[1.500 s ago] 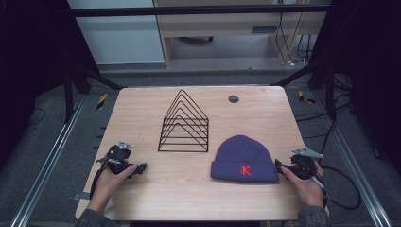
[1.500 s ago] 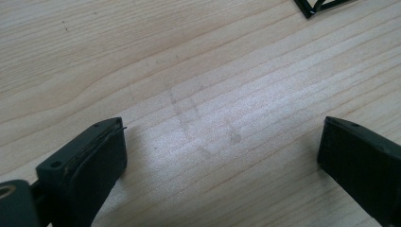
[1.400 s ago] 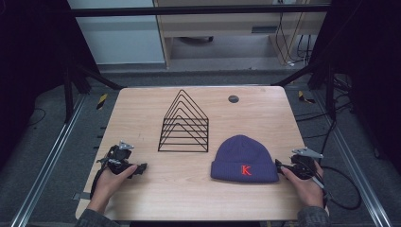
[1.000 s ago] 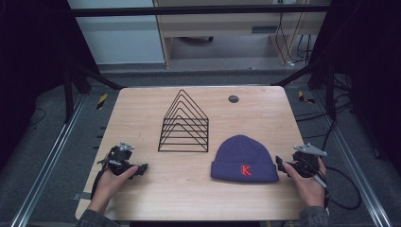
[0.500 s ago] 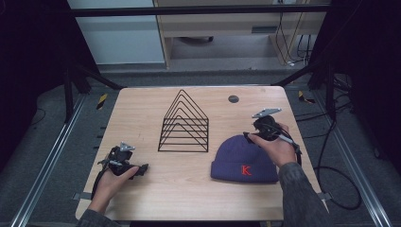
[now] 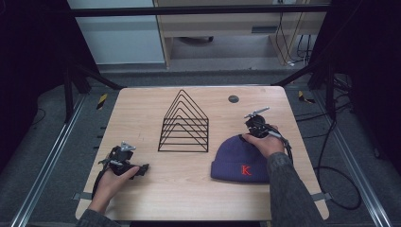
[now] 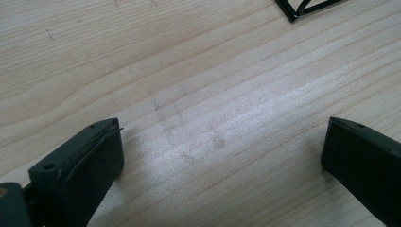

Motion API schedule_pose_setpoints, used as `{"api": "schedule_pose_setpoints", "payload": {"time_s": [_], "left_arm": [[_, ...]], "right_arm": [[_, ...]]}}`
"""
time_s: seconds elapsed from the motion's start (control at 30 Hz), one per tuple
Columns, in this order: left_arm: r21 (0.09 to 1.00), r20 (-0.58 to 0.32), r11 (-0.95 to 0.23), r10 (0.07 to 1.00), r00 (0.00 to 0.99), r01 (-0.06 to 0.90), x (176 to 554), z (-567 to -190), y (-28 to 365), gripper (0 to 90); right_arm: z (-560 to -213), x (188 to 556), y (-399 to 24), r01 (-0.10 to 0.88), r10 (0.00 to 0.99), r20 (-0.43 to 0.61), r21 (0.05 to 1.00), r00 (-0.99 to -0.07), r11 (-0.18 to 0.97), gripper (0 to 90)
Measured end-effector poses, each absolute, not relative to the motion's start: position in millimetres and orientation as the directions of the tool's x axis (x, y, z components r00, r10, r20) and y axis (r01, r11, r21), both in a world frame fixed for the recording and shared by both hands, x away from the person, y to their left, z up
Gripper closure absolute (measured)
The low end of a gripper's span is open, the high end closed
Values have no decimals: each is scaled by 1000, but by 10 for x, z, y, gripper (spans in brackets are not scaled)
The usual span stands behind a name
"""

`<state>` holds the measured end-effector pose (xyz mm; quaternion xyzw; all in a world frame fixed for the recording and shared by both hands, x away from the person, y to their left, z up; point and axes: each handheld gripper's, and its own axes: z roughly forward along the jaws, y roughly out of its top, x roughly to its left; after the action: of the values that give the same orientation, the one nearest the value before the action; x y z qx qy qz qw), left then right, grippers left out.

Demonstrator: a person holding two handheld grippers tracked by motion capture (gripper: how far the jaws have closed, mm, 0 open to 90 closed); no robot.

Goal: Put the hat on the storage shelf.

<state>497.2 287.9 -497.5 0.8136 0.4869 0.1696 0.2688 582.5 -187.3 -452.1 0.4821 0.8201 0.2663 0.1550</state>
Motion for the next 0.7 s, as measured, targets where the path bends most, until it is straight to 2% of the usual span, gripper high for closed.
{"api": "schedule_pose_setpoints", "payload": {"time_s": [0.37, 0.5, 0.53, 0.7], "left_arm": [[608, 14, -380, 883, 469, 697, 4963, -4980, 2869, 0], [607, 14, -384, 880, 474, 696, 4967, -4978, 2869, 0], [606, 14, -385, 880, 474, 696, 4967, -4978, 2869, 0], [608, 15, -384, 881, 474, 695, 4965, -4979, 2869, 0]], "right_arm": [[-4762, 5876, -1776, 760, 892, 31, 538, -450, 365, 435], [-4752, 5877, -1780, 754, 880, 38, 535, -473, 381, 580], [-4735, 5869, -1779, 748, 873, 41, 536, -486, 391, 668], [-4683, 5838, -1806, 743, 870, 54, 547, -490, 384, 766]]}}
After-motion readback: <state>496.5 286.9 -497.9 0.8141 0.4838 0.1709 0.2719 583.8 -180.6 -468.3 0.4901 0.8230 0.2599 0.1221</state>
